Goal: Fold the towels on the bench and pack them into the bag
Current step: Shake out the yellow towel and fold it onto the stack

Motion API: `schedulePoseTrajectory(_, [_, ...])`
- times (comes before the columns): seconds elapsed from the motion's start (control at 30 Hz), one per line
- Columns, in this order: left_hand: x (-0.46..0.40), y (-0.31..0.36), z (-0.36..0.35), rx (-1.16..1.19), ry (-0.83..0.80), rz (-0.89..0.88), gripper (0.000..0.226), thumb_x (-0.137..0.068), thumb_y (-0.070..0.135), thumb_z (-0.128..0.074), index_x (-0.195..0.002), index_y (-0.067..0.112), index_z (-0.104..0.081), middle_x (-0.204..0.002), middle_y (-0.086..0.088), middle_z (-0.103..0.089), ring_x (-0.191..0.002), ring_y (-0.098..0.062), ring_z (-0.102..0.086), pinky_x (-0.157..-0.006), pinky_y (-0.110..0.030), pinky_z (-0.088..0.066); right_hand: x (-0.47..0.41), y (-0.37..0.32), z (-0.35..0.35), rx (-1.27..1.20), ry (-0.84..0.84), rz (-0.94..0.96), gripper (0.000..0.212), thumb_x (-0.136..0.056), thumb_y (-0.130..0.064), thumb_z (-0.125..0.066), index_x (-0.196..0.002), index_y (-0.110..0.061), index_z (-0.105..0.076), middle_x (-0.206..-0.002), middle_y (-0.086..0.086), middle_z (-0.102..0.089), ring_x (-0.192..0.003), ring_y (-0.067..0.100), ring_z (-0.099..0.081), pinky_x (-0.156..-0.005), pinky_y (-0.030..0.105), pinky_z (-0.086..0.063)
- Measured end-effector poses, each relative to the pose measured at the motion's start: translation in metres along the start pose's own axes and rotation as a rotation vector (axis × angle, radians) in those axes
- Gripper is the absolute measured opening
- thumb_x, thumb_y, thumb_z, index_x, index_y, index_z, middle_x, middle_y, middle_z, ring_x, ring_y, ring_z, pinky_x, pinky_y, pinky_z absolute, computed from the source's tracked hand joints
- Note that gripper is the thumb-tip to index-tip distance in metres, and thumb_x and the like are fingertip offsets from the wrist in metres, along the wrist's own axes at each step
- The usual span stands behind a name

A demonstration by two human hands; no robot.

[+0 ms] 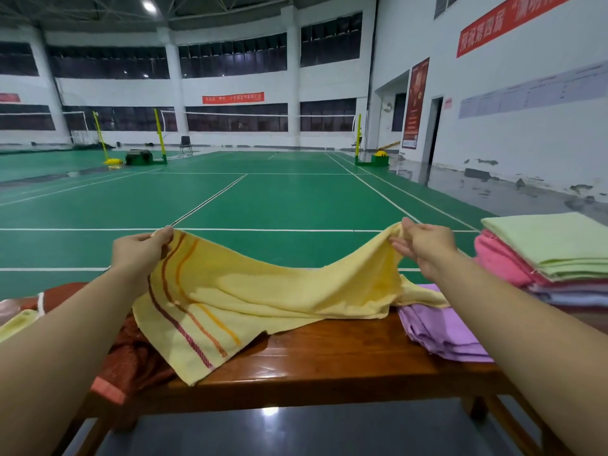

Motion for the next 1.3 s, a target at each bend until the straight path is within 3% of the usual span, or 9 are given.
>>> schedulePoseTrajectory(0.07, [0.006,0.009,0.001,0.028,0.013,-0.022,0.027,-0.096,0.038,-0.067,-0.110,0.015,-0.069,-0.080,0.001,-0.068,-0.073,-0.009,-0.059,-0.066,-0.024,-0.045,0.003,-0.005,0.000,0.004,0.113,0.143,0.024,-0.095,-0.025,-0.070,-0.100,-0.001,-0.067,-0.088,0.008,-0.074,-0.078,0.016,-0.076,-0.079,0.032,-0.062])
schedulePoseTrajectory(0.2, [0.015,0.025,0.008,0.073,0.155,-0.064,0.031,-0.097,0.049,-0.061,-0.089,0.021,-0.073,-0.075,0.005,-0.071,-0.069,-0.007,-0.053,-0.072,-0.032,-0.047,0.022,-0.027,0.006,0.196,0.302,0.411,0.027,-0.095,-0.042,-0.066,-0.077,-0.022,-0.069,-0.077,-0.005,-0.073,-0.079,0.015,-0.071,-0.081,0.038,-0.058])
schedulePoseTrajectory(0.4, [0.044,0.058,0.011,0.144,0.245,-0.169,0.033,-0.098,0.051,-0.058,-0.076,0.028,-0.067,-0.070,0.003,-0.069,-0.053,-0.007,-0.041,-0.056,-0.029,-0.039,0.063,-0.064,0.019,0.257,0.426,0.630,0.036,-0.099,-0.041,-0.061,-0.103,-0.008,-0.073,-0.086,-0.002,-0.064,-0.076,0.014,-0.057,-0.057,0.018,-0.036])
schedulePoseTrajectory(0.57, [0.075,0.090,0.021,0.181,0.240,-0.262,0.036,-0.099,0.049,-0.058,-0.069,0.029,-0.059,-0.069,-0.005,-0.067,-0.054,-0.011,-0.051,-0.065,-0.032,-0.045,0.088,-0.091,0.038,0.237,0.518,0.763,0.036,-0.100,-0.037,-0.059,-0.107,-0.005,-0.073,-0.092,0.000,-0.067,-0.082,0.015,-0.057,-0.071,0.018,-0.036])
schedulePoseTrajectory(0.77, [0.100,0.104,0.039,0.204,0.416,-0.274,0.044,-0.099,0.058,-0.051,-0.085,0.022,-0.071,-0.064,0.001,-0.068,-0.056,-0.005,-0.057,-0.058,-0.027,-0.043,0.105,-0.105,0.055,0.028,0.672,0.896,0.036,-0.104,-0.040,-0.051,-0.108,-0.006,-0.063,-0.107,0.009,-0.068,-0.097,0.022,-0.064,-0.080,0.023,-0.043])
schedulePoseTrajectory(0.9, [0.121,0.116,0.037,0.141,0.525,-0.323,0.049,-0.102,0.058,-0.043,-0.097,0.019,-0.072,-0.071,0.002,-0.070,-0.051,0.001,-0.055,-0.054,-0.019,-0.038,0.110,-0.108,0.059,0.049,0.756,0.942,0.036,-0.106,-0.034,-0.044,-0.111,-0.001,-0.058,-0.111,0.009,-0.061,-0.098,0.021,-0.056,-0.077,0.010,-0.032])
schedulePoseTrajectory(1.1, [0.103,0.106,0.013,0.049,0.511,-0.431,0.046,-0.102,0.057,-0.043,-0.084,0.022,-0.066,-0.061,0.007,-0.064,-0.058,-0.005,-0.059,-0.086,-0.036,-0.054,0.076,-0.082,0.062,0.265,0.742,0.968,0.029,-0.105,-0.027,-0.045,-0.108,-0.001,-0.058,-0.115,0.017,-0.060,-0.105,0.031,-0.055,-0.079,0.027,-0.034])
schedulePoseTrajectory(1.17, [0.088,0.090,0.000,-0.050,0.510,-0.405,0.043,-0.103,0.054,-0.043,-0.087,0.022,-0.067,-0.061,0.007,-0.062,-0.064,-0.010,-0.055,-0.098,-0.037,-0.047,0.060,-0.062,0.060,0.390,0.732,0.934,0.029,-0.105,-0.027,-0.045,-0.105,-0.001,-0.057,-0.114,0.018,-0.059,-0.104,0.033,-0.055,-0.075,0.029,-0.031])
schedulePoseTrajectory(1.3, [0.037,0.034,-0.014,-0.238,0.526,-0.294,0.047,-0.101,0.055,-0.043,-0.091,0.019,-0.073,-0.082,-0.006,-0.071,-0.080,-0.028,-0.055,-0.100,-0.046,-0.038,0.019,-0.016,0.056,0.624,0.672,0.875,0.028,-0.106,-0.029,-0.046,-0.103,-0.004,-0.058,-0.114,0.014,-0.060,-0.105,0.032,-0.054,-0.073,0.028,-0.030])
Point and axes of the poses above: each hand's wrist, its own x-axis away from the middle knuckle, its own z-axis out of the back of the hand, y = z × x, the point moved 1 cm from there along -x, towards the middle knuckle
